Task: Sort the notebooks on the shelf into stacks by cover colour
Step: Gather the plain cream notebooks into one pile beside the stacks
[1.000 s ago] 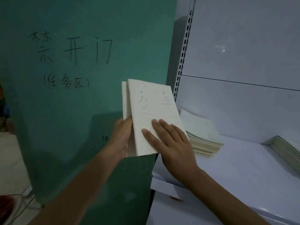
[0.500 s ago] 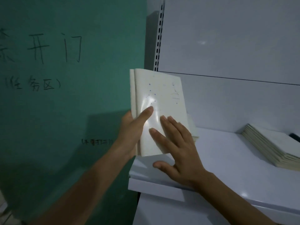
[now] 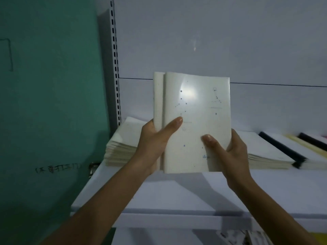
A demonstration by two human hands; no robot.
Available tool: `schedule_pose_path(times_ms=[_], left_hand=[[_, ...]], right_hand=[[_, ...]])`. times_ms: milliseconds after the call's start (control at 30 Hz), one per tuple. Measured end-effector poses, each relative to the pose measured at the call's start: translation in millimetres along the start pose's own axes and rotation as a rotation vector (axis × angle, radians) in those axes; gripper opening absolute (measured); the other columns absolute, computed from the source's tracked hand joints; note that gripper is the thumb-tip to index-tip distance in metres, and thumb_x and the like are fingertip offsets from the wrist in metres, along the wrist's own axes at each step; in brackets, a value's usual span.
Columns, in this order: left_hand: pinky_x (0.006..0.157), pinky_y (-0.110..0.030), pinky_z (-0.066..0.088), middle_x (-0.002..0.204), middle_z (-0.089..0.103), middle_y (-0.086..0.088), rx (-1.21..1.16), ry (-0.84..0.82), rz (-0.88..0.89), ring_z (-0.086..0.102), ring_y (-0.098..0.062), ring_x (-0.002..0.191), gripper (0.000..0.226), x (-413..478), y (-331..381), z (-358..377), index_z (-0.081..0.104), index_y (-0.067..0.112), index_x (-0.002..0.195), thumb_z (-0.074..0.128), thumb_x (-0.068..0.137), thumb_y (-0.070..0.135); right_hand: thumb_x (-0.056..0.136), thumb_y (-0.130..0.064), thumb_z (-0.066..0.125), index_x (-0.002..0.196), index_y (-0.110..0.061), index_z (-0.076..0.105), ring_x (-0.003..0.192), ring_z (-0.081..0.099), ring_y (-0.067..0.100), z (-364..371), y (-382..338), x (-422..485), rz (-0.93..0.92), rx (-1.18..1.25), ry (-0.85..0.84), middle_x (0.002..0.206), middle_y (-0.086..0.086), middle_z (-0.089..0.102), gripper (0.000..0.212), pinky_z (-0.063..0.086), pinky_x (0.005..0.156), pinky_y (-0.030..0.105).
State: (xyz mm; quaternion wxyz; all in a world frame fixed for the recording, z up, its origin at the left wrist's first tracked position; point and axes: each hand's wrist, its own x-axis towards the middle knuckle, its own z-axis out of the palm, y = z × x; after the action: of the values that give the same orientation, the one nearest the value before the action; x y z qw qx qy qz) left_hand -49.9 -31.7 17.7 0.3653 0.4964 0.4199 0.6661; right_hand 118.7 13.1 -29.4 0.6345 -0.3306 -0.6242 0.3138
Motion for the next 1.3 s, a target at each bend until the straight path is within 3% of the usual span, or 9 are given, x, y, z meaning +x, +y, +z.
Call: schedule_pose_path(times_ms=[400, 567, 700, 867, 933, 1033, 1133, 1200, 1300], left_hand=[[0.073, -0.025, 0.053, 0.102, 0.071, 0.004, 0.018, -0.057, -0.079, 0.068, -0.011, 0.091, 0.030, 35, -49, 162, 0.058, 0.022, 0.114, 0.057, 0.091, 0.040], [0.077, -0.030, 0.052, 0.099, 0.069, 0.007, 0.056, -0.052, -0.083, 0.066, -0.012, 0.092, 0.019, 54, -67, 205, 0.061, 0.027, 0.103, 0.044, 0.099, 0.019], [0.086, -0.033, 0.053, 0.099, 0.071, 0.005, 0.140, -0.060, -0.022, 0.067, -0.014, 0.096, 0.025, 68, -76, 219, 0.064, 0.029, 0.096, 0.045, 0.098, 0.013], [0.074, -0.014, 0.052, 0.095, 0.066, 0.024, 0.375, -0.062, 0.168, 0.064, 0.003, 0.088, 0.024, 87, -79, 217, 0.059, 0.033, 0.107, 0.048, 0.098, 0.014], [0.077, -0.019, 0.052, 0.097, 0.067, 0.019, 0.450, -0.051, 0.142, 0.064, -0.002, 0.091, 0.021, 98, -88, 212, 0.059, 0.030, 0.108, 0.048, 0.097, 0.017], [0.087, -0.034, 0.051, 0.106, 0.068, 0.005, 0.487, -0.038, 0.014, 0.063, -0.013, 0.097, 0.022, 107, -107, 206, 0.061, 0.024, 0.113, 0.048, 0.097, 0.017], [0.078, -0.024, 0.048, 0.105, 0.065, 0.006, 0.432, -0.072, -0.098, 0.060, -0.006, 0.092, 0.022, 106, -123, 204, 0.058, 0.025, 0.115, 0.046, 0.099, 0.017], [0.076, -0.021, 0.047, 0.102, 0.065, 0.009, 0.394, -0.076, -0.129, 0.060, -0.003, 0.090, 0.022, 108, -129, 205, 0.059, 0.024, 0.115, 0.044, 0.099, 0.017], [0.084, -0.026, 0.047, 0.104, 0.065, 0.010, 0.387, -0.080, -0.142, 0.060, -0.008, 0.096, 0.026, 108, -135, 207, 0.059, 0.026, 0.119, 0.043, 0.100, 0.017]], right_hand=[[0.070, -0.043, 0.078, 0.102, -0.030, 0.056, 0.086, 0.065, 0.000, -153, 38, 48, 0.072, -0.008, 0.091, 0.092, -0.015, 0.067, 0.041, 0.052, 0.062, 0.014], [0.074, -0.040, 0.075, 0.105, -0.024, 0.061, 0.085, 0.068, 0.008, -200, 56, 73, 0.122, -0.025, 0.139, 0.095, -0.010, 0.069, 0.037, 0.056, 0.065, 0.022], [0.080, -0.028, 0.072, 0.098, -0.029, 0.059, 0.080, 0.067, 0.002, -216, 67, 92, 0.153, -0.025, 0.118, 0.093, -0.011, 0.068, 0.022, 0.054, 0.059, 0.016], [0.081, -0.031, 0.073, 0.109, -0.021, 0.060, 0.088, 0.069, 0.016, -213, 78, 120, 0.266, 0.038, 0.114, 0.102, -0.003, 0.069, 0.033, 0.058, 0.072, 0.032], [0.083, -0.027, 0.072, 0.113, -0.013, 0.061, 0.090, 0.069, 0.020, -208, 83, 132, 0.344, 0.046, 0.086, 0.102, 0.002, 0.070, 0.035, 0.058, 0.073, 0.033], [0.087, -0.020, 0.067, 0.095, -0.016, 0.065, 0.079, 0.068, 0.016, -204, 90, 138, 0.413, -0.016, -0.008, 0.088, -0.001, 0.071, 0.009, 0.054, 0.066, 0.026], [0.088, -0.018, 0.064, 0.081, -0.021, 0.062, 0.075, 0.066, 0.013, -206, 92, 139, 0.378, -0.132, -0.085, 0.082, -0.005, 0.068, 0.009, 0.054, 0.065, 0.027], [0.087, -0.018, 0.064, 0.093, -0.015, 0.065, 0.082, 0.068, 0.020, -210, 91, 141, 0.350, -0.167, -0.091, 0.092, 0.003, 0.071, 0.006, 0.057, 0.072, 0.035], [0.088, -0.021, 0.065, 0.111, -0.010, 0.060, 0.088, 0.066, 0.020, -218, 98, 141, 0.357, -0.170, -0.086, 0.102, 0.004, 0.068, 0.025, 0.056, 0.072, 0.034]])
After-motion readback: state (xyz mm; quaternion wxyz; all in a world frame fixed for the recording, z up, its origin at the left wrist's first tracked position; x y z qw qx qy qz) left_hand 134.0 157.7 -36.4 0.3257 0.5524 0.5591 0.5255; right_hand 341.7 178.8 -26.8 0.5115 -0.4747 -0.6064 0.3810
